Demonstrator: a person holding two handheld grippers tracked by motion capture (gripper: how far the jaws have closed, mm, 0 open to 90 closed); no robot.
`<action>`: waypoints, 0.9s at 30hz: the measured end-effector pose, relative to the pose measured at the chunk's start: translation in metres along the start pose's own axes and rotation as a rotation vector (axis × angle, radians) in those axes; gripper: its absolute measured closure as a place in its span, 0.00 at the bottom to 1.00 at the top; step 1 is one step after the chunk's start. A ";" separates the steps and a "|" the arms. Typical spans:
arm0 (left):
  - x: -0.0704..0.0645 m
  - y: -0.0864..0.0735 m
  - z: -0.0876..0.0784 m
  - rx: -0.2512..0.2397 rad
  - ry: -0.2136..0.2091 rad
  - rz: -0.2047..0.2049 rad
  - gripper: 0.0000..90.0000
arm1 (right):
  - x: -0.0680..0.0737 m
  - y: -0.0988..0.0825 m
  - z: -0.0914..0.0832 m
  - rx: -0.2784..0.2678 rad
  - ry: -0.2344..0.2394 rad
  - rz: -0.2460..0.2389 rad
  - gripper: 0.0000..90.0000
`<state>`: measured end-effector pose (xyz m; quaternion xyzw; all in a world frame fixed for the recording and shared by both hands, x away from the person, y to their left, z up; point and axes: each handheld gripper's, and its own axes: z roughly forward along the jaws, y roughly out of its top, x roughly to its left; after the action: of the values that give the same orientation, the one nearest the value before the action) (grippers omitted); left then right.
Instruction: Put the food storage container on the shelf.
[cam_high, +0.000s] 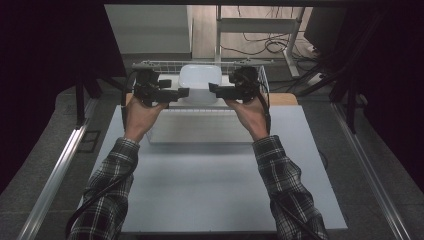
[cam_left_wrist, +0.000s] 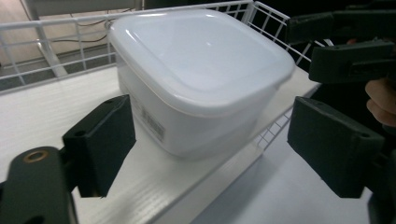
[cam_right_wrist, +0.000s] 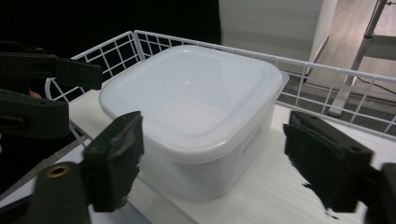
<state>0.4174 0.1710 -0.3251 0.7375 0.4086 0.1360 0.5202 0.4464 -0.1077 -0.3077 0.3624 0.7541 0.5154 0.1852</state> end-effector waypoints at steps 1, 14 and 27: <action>0.000 0.000 0.000 0.000 0.000 0.000 0.14 | 0.000 0.000 0.000 0.000 0.000 0.000 0.19; -0.023 -0.021 0.000 -0.001 -0.013 0.190 0.05 | 0.009 -0.027 -0.012 0.021 0.035 -0.059 0.08; -0.030 -0.051 -0.009 -0.003 -0.071 0.180 0.03 | 0.009 -0.050 -0.025 0.029 0.077 -0.083 0.07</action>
<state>0.3687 0.1609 -0.3595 0.7749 0.3217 0.1566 0.5211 0.4058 -0.1275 -0.3426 0.3135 0.7825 0.5098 0.1718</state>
